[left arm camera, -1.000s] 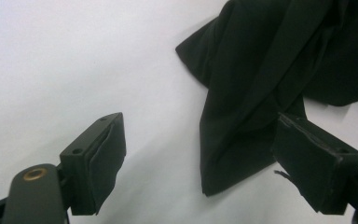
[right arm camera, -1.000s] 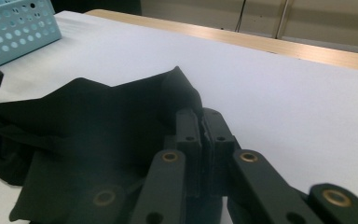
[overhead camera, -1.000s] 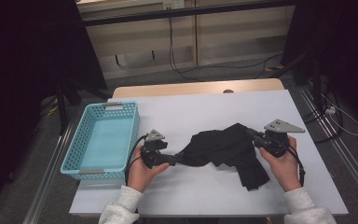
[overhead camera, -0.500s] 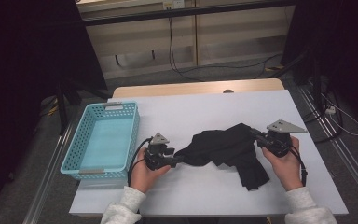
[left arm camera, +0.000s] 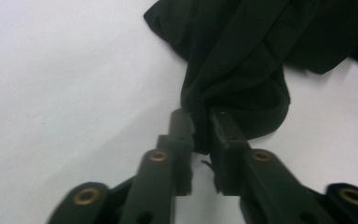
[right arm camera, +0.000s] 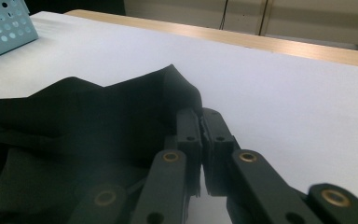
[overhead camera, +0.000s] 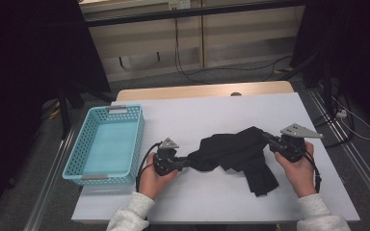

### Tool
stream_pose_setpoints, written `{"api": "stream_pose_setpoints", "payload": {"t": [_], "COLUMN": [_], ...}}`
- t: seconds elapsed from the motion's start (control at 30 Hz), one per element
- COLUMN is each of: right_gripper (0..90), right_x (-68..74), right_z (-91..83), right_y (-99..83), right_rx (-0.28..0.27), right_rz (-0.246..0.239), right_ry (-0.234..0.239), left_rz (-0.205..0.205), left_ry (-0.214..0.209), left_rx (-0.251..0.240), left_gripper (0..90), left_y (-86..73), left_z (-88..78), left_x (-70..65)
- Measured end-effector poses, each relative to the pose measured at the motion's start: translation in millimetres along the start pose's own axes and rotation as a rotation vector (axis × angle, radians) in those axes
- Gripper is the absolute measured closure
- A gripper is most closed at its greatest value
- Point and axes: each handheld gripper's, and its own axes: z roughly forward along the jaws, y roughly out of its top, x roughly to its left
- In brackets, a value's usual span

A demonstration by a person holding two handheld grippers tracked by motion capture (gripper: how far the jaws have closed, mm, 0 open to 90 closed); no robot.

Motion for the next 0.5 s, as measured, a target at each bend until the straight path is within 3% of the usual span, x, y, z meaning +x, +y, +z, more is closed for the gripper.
{"api": "stream_pose_setpoints", "payload": {"t": [0.27, 0.37, 0.5], "right_gripper": [86.6, 84.2, 80.7], "right_x": [1.0, 1.5, 5.1], "right_z": [0.6, 3.1, 7.1], "right_y": [0.4, -0.9, -3.0], "right_rx": [0.005, 0.017, 0.031], "right_rz": [0.004, 0.02, 0.001], "right_ry": [0.022, 0.03, 0.036], "left_rz": [-0.076, -0.088, -0.116], "left_ry": [0.006, 0.028, 0.024], "left_rx": [-0.067, -0.071, -0.054], "left_gripper": [85.6, 85.7, 85.7], "left_y": [12.8, 15.0, 13.3], "left_z": [-40.5, -48.1, -49.1], "left_x": [14.9, 17.1, 21.5]}}
